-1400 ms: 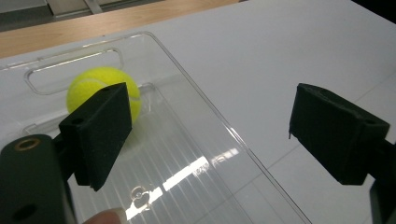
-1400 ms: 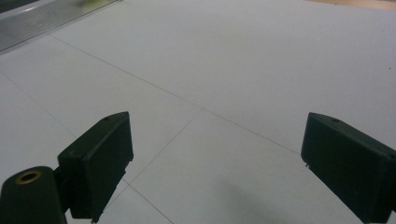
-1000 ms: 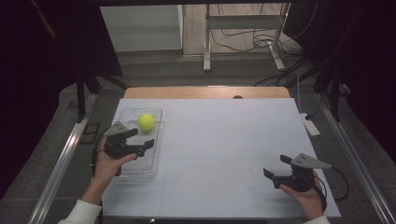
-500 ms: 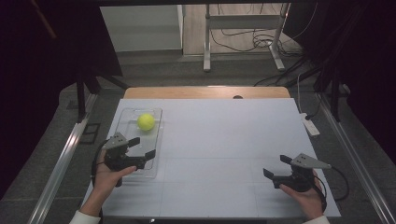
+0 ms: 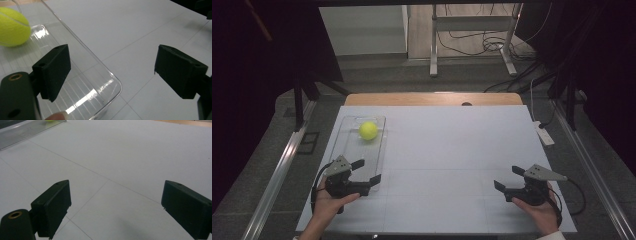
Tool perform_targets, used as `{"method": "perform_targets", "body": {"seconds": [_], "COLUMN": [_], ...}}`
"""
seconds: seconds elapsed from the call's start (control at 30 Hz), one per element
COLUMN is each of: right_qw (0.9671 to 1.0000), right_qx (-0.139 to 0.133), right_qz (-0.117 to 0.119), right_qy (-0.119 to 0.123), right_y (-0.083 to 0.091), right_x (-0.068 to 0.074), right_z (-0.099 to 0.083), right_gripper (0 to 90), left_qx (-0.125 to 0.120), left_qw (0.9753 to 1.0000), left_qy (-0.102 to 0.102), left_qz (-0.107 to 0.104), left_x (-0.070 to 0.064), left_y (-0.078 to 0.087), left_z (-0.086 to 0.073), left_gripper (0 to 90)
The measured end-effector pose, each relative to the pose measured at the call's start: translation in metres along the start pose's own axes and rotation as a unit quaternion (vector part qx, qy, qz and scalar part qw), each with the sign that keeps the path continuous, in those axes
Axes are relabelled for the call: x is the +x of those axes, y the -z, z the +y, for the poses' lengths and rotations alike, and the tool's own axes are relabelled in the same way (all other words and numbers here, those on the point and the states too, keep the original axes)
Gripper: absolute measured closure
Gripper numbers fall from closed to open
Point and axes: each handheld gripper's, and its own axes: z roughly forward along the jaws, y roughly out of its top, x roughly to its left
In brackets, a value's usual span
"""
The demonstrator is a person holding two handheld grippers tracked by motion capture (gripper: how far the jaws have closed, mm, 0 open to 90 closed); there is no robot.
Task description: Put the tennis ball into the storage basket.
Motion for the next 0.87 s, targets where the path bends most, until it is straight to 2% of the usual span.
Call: {"method": "perform_targets", "body": {"seconds": [0.87], "right_qw": [1.0000], "right_qx": [0.002], "right_qz": [-0.001], "right_qy": [0.002], "right_y": [-0.0006], "right_x": [0.0000], "right_z": [-0.0001], "right_gripper": [9.2], "left_qx": [0.011], "left_qw": [0.9998], "left_qy": [-0.015], "left_qz": [-0.006], "left_x": [-0.0033], "left_y": [-0.0076], "left_z": [-0.0017], "left_gripper": [14.0]}}
